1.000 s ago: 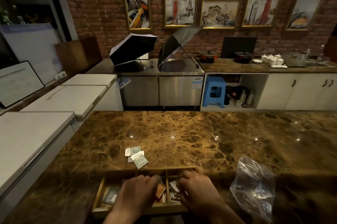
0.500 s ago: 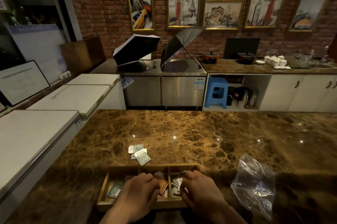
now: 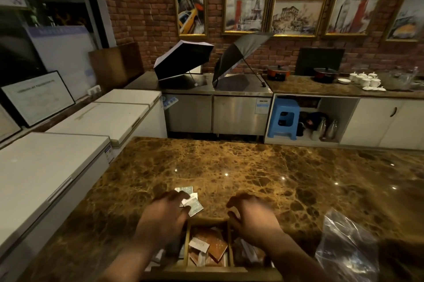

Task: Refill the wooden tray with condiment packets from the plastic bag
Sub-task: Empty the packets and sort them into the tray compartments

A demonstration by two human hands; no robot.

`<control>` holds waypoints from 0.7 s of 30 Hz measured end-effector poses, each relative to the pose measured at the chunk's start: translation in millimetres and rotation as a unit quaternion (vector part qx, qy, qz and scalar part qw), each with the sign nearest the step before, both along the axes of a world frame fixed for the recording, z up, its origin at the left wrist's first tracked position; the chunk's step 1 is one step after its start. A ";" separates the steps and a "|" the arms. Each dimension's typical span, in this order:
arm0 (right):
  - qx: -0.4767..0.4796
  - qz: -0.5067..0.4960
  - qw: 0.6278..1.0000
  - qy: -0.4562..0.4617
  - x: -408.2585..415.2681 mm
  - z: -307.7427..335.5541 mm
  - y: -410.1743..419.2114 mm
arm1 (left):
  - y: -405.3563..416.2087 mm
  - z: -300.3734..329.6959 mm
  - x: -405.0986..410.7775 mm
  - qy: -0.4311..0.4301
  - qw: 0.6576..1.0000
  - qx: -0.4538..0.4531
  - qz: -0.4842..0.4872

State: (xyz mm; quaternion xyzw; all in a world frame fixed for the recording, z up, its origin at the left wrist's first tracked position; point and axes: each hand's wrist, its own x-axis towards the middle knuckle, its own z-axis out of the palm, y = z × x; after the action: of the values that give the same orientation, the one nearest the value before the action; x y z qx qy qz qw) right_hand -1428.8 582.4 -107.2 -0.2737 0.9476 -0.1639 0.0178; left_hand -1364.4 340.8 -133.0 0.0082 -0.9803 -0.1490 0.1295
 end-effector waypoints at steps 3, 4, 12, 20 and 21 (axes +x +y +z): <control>-0.004 0.000 1.000 -0.010 -17.7 -5.3 -22.2 | -25.1 3.8 -22.8 -0.050 0.998 0.005 0.040; -0.007 -0.004 1.000 -0.022 -21.8 -7.9 -30.2 | -32.2 4.9 -30.8 -0.057 0.997 -0.003 0.054; 0.028 0.012 0.999 -0.029 -45.3 -37.1 -93.4 | -64.4 -16.9 -83.0 -0.103 0.994 -0.044 0.015; 0.054 0.024 0.995 -0.079 -56.0 -52.0 -120.6 | -67.6 -39.2 -106.4 -0.144 0.984 -0.074 -0.069; 0.058 0.028 0.995 -0.082 -57.0 -51.6 -123.3 | -67.9 -40.1 -107.8 -0.145 0.983 -0.084 -0.072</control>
State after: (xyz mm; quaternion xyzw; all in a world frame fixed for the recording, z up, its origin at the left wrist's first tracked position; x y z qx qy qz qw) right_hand -1485.8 459.1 -158.8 -0.2844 0.9427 -0.1300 0.1162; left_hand -1472.3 272.8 -173.2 -0.0521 -0.9957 -0.0718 -0.0253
